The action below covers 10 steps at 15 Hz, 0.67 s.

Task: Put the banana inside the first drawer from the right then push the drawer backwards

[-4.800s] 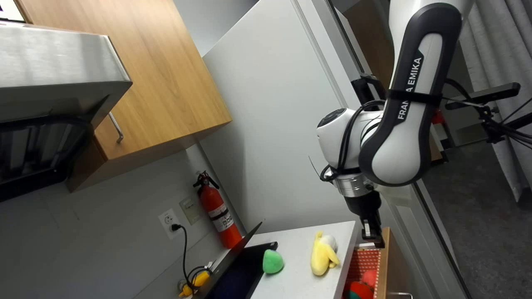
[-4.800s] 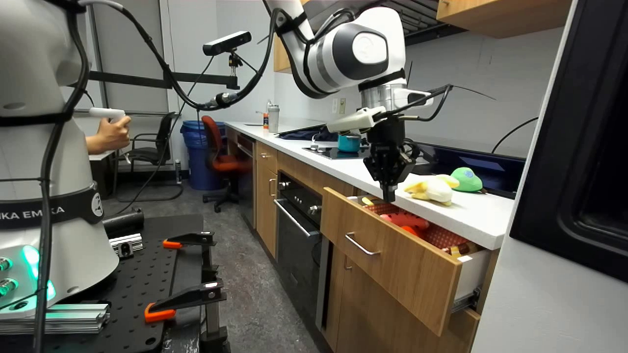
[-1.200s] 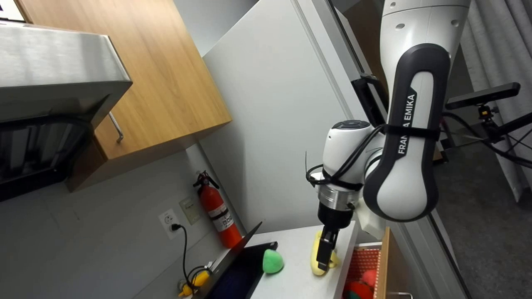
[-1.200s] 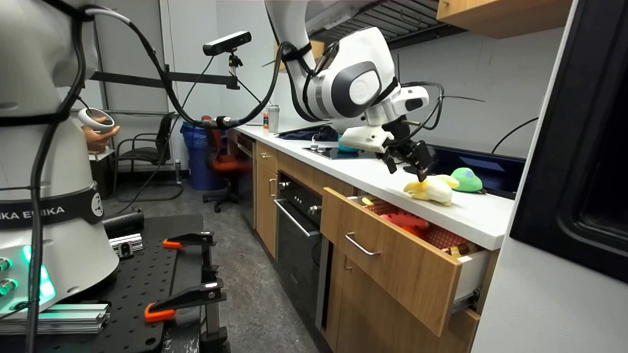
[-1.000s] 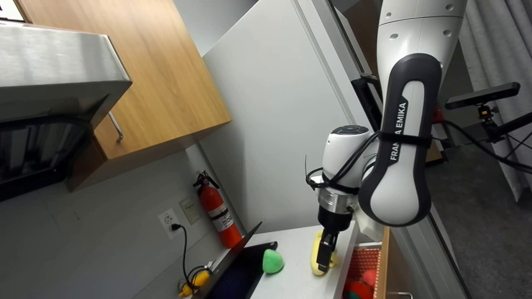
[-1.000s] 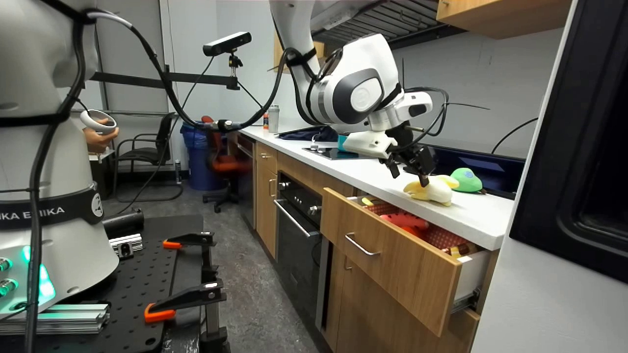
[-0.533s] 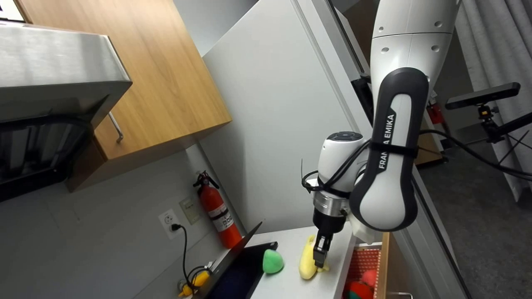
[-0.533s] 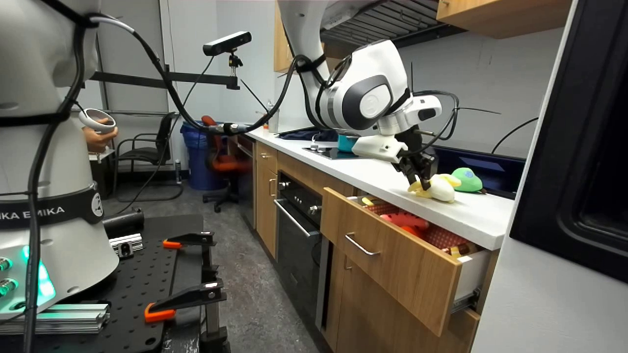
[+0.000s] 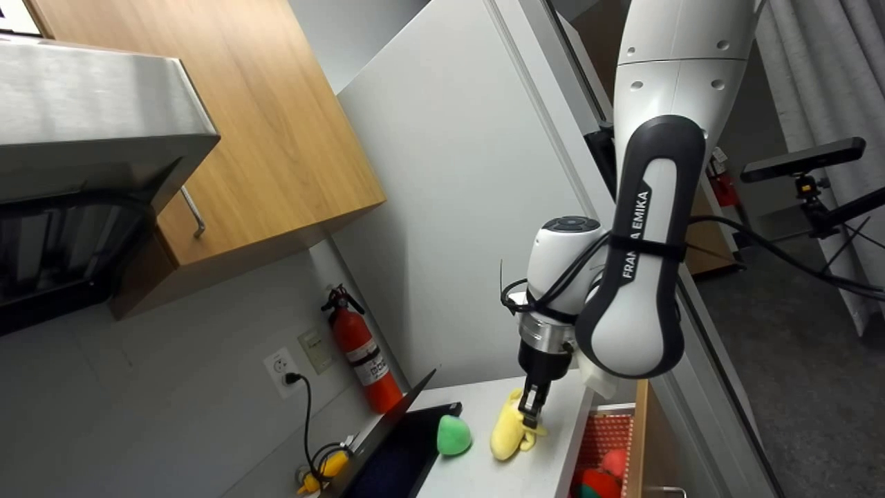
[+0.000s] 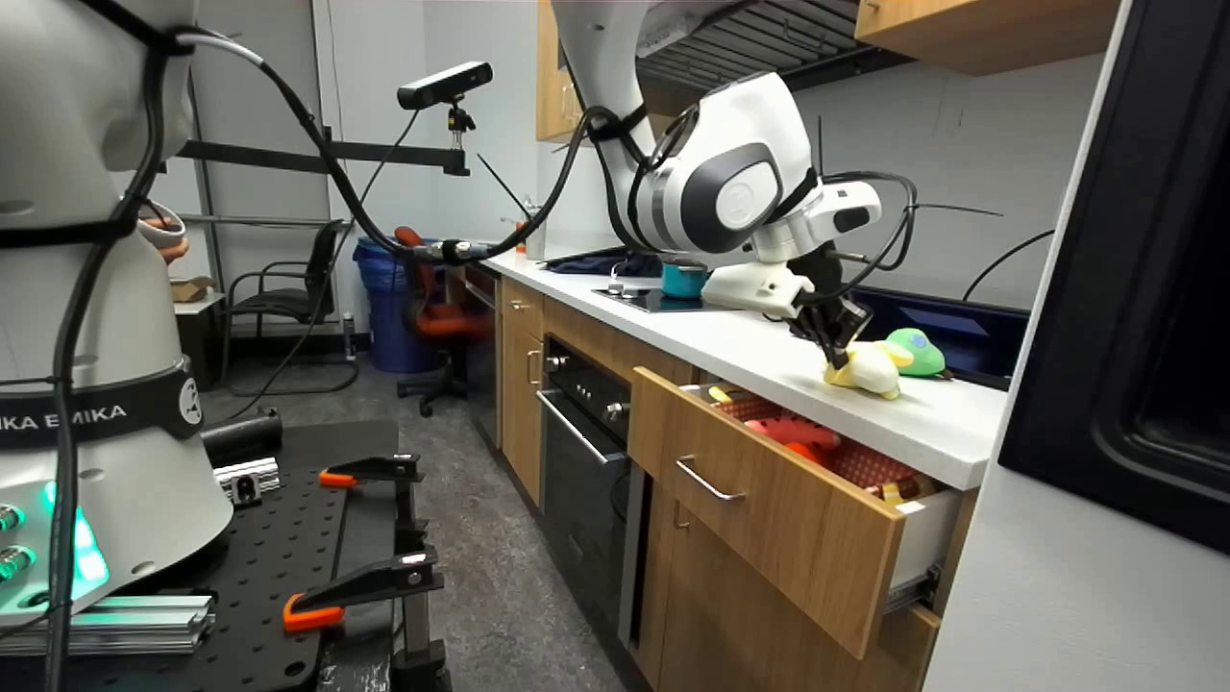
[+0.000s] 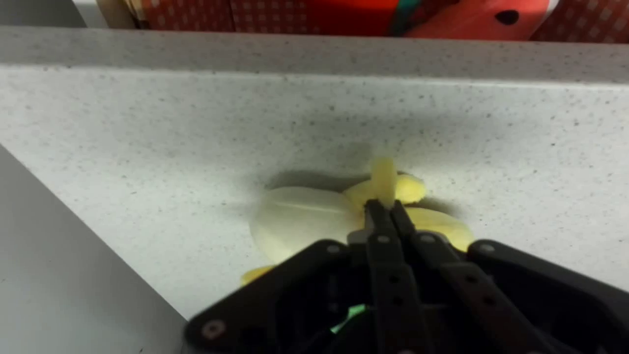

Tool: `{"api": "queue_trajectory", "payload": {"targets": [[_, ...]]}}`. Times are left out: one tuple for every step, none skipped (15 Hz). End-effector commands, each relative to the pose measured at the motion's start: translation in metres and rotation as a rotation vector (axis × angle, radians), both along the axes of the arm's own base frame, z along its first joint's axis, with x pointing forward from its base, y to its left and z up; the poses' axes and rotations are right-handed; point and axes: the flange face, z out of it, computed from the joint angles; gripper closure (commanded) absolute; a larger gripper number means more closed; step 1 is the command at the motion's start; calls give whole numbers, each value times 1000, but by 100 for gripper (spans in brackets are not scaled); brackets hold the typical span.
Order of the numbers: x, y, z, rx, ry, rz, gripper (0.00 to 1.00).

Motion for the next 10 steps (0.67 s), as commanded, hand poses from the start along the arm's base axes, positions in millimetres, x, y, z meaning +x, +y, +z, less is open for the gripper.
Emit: {"api": "queue_trajectory", "payload": {"targets": [[-15,-12,11,-16,1,2,99],[-21,-14,12,-20,8,4,99],[-28,-17,14,-25,17,8,99],[-33,-19,16,-26,23,9,99],[-41,-19,19,-26,31,13,99],[-48,-19,22,-27,36,17,99],[-55,-17,24,-28,44,26,99],[-62,-15,26,-28,48,32,99],[-69,-11,29,-27,54,39,99],[-75,-9,31,-27,59,46,99]]}}
